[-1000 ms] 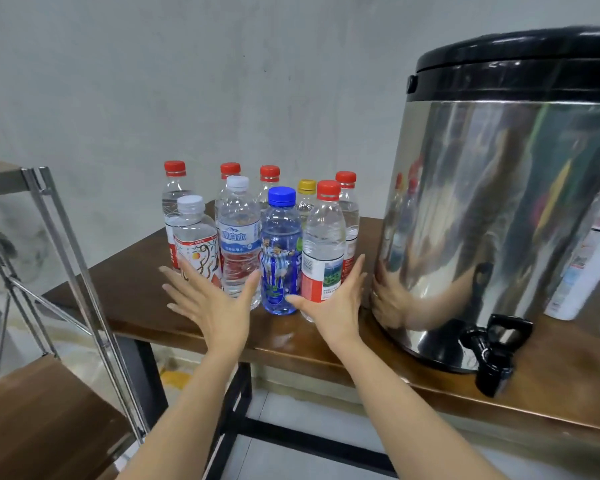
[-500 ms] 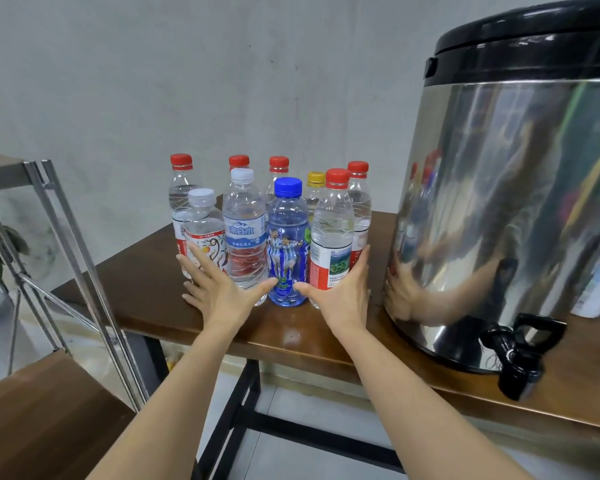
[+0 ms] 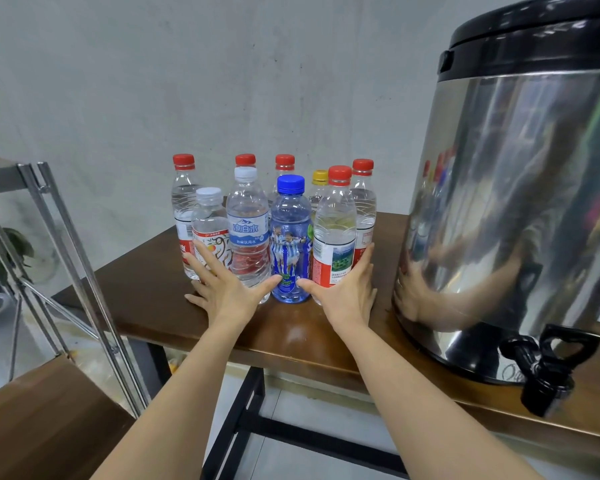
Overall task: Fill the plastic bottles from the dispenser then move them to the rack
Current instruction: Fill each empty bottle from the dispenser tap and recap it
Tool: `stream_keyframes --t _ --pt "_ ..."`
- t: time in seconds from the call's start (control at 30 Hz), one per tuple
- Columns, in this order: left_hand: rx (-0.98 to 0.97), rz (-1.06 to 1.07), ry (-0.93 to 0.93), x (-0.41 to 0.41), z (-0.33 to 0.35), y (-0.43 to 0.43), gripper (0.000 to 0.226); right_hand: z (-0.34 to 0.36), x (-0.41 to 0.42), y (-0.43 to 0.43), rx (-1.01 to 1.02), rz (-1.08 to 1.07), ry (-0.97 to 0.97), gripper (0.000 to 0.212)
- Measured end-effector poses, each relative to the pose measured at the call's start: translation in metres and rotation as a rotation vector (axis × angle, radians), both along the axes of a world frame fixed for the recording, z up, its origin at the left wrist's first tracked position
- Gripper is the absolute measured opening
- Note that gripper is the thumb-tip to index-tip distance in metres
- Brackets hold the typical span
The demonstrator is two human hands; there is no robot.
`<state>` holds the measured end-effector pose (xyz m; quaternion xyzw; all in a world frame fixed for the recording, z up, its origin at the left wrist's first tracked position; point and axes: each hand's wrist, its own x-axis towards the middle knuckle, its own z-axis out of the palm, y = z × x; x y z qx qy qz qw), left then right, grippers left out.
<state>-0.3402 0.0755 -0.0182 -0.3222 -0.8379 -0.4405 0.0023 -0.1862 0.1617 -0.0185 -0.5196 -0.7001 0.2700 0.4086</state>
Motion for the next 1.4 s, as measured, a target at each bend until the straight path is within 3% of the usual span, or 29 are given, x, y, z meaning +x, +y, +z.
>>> stream_keyframes --t 0.7,0.83,0.97,1.07,1.17,1.27,1.4 --pt "0.067 0.042 -0.012 -0.005 -0.004 0.011 0.152 -0.002 -0.016 0.014 -0.034 -0.018 -0.034 0.142" --pt "0.198 0.099 -0.062 0.020 -0.007 -0.002 0.140 0.002 -0.014 0.012 -0.044 -0.010 -0.036 0.144" --pt "0.198 -0.001 0.113 0.040 -0.018 -0.019 0.116 0.005 -0.008 0.006 -0.091 -0.015 0.037 0.146" --pt "0.174 -0.101 0.272 0.041 -0.025 -0.027 0.097 0.000 0.000 -0.010 -0.103 0.007 0.091 0.130" --pt "0.189 -0.156 0.296 0.038 -0.027 -0.030 0.076 -0.010 0.015 -0.038 -0.027 0.125 0.105 0.092" --pt "0.174 -0.242 0.315 0.038 -0.029 -0.032 0.048 -0.012 0.044 -0.068 0.105 0.267 -0.071 0.058" --pt "0.300 -0.323 0.248 0.076 -0.040 -0.046 0.027 -0.010 0.098 -0.095 0.364 0.373 -0.289 0.036"
